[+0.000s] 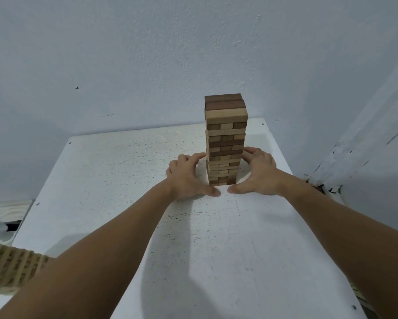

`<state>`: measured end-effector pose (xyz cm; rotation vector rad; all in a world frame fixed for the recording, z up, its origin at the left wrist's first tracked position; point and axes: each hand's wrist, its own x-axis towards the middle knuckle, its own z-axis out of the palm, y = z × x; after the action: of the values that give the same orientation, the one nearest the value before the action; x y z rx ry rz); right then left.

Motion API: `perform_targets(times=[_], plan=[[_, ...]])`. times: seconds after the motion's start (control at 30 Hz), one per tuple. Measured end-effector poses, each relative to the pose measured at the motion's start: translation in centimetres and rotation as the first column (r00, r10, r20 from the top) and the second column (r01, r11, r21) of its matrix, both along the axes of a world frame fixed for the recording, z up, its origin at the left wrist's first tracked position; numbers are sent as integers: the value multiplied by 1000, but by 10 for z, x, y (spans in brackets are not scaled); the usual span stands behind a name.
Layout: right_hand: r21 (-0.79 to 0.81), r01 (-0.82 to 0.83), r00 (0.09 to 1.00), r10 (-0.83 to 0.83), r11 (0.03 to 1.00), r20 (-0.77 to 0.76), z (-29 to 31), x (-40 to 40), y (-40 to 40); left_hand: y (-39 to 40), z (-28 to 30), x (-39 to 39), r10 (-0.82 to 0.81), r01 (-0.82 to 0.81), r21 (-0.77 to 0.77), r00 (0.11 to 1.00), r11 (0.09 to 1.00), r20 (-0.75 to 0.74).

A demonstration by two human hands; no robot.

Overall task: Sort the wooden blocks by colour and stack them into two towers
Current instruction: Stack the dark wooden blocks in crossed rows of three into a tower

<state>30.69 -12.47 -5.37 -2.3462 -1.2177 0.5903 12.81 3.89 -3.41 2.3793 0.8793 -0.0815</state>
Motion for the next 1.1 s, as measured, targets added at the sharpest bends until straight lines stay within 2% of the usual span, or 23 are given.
perform_targets(times=[0.13, 0.27, 0.4, 0.53, 0.77, 1.0, 1.1], plan=[[-21, -28, 994, 30, 999, 105, -13, -11, -17, -11, 1, -23, 25, -25, 28, 1000, 999, -17], [-74, -64, 971, 79, 995, 226, -18, -35, -38, -27, -6, -54, -19, 20, 102, 1000, 995, -10], [-103, -21, 962, 48, 994, 270, -13, -62, -61, -43, -11, -85, -59, 66, 231, 998, 971, -38], [-97, 11, 970, 13, 995, 245, -6, -89, -81, -66, -8, -108, -73, 83, 294, 996, 952, -46], [-13, -7, 983, 9, 1000, 186, 6, -144, -104, -103, 11, -148, -43, 16, 323, 996, 946, 76], [147, -47, 993, 30, 988, 118, 18, -204, -92, -118, 29, -197, -7, -92, 315, 954, 945, 300], [176, -96, 991, 77, 980, 110, 25, -230, -75, -110, 43, -220, -20, -139, 410, 932, 902, 361]])
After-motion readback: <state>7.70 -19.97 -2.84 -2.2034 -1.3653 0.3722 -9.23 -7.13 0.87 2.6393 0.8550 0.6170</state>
